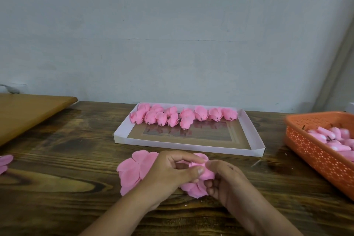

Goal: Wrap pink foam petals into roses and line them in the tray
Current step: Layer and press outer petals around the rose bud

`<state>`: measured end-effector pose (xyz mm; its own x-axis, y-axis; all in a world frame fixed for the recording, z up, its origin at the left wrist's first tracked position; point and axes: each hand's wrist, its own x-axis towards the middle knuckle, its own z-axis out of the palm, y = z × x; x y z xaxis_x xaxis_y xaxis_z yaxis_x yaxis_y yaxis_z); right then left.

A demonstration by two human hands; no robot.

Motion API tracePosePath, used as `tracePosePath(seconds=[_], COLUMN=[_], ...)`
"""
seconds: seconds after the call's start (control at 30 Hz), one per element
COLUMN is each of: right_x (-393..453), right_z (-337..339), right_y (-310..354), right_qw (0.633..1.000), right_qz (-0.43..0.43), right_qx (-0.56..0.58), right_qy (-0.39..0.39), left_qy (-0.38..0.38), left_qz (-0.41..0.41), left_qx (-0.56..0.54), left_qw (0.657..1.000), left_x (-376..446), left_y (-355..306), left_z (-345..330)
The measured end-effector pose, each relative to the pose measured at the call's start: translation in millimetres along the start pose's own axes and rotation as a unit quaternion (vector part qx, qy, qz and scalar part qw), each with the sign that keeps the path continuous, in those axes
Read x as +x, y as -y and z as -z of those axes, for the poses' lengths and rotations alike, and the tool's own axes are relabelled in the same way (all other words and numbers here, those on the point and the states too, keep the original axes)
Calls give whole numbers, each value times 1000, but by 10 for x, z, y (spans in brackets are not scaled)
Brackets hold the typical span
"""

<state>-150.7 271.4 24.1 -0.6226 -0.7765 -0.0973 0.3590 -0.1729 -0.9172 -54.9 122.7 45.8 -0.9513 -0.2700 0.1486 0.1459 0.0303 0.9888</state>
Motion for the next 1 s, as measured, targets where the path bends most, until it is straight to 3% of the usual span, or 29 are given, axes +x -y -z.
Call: tracePosePath(seconds=[0.13,0.23,0.3,0.33,0.4,0.43,0.5,0.67,1.0], right_x=[15,89,94,73,41,47,96,151,118], right_z=[-30,-16,58,97,154,167,174,230,200], right_y=[12,36,44,38,-4,-41,-127,-217,-179], right_qw=[1000,994,976,951,856,807,762,767,757], right_qz=[-5,-22,36,94,202,233,239,119,169], right_qx=[-20,-13,-105,-204,-419,-495,-567,-592,-589], right_qy=[-1,-107,-188,-215,-228,-221,-204,-217,-229], left_qy=[-18,-57,-113,-139,-167,-173,-177,-166,-167], left_qz=[20,32,35,34,28,28,34,43,54], left_qx=[-13,-91,-166,-198,-233,-239,-242,-235,-224], left_qw=[1000,994,979,970,958,955,953,957,959], left_x=[25,77,134,162,200,213,222,225,220], left_y=[29,8,-2,-1,4,12,32,86,104], left_z=[27,98,180,221,279,289,282,251,233])
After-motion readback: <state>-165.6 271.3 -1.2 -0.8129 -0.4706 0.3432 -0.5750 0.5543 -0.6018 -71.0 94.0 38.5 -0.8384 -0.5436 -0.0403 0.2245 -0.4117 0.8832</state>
